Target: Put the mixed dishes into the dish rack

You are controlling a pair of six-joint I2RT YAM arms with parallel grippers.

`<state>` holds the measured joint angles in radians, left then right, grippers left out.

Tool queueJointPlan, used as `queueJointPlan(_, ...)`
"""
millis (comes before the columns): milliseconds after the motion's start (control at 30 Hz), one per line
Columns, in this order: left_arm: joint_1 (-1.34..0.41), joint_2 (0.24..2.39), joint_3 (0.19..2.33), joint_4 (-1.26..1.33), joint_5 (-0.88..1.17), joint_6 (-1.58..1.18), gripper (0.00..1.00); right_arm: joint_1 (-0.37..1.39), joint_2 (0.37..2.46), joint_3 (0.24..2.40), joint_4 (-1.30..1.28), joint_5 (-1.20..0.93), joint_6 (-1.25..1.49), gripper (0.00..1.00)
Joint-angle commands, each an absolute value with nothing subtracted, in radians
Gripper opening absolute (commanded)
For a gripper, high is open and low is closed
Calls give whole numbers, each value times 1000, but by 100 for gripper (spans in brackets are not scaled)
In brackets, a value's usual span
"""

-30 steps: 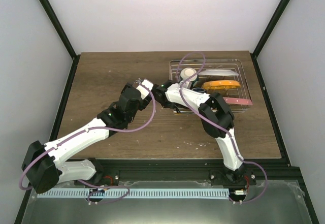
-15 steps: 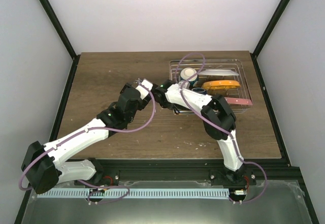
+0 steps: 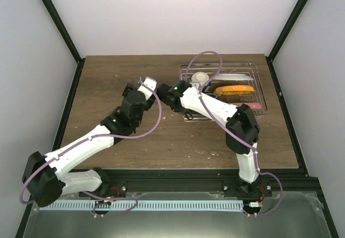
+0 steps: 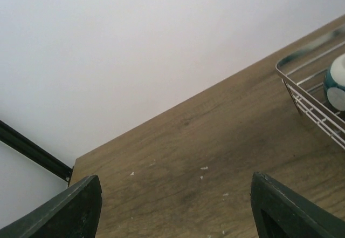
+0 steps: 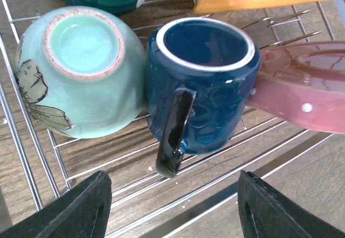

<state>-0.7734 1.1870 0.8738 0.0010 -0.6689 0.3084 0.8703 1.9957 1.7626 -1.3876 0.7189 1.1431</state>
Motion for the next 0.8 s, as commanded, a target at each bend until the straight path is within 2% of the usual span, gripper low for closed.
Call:
queueJointPlan(0, -791, 1245, 887, -35, -603, 315, 77, 948, 1869, 1847, -1332, 729, 1091, 66)
queueJointPlan(367, -787, 1355, 1011, 0, -607, 344, 78, 936, 1679, 1842, -1330, 858, 986, 72)
queueJointPlan(533, -776, 1431, 1097, 1, -578, 327, 79, 834, 1661, 1831, -1327, 824, 931, 73)
queueJointPlan(767, -697, 1480, 1186, -114, -512, 152, 79, 724, 1611, 1801, -1264, 853, 848, 73)
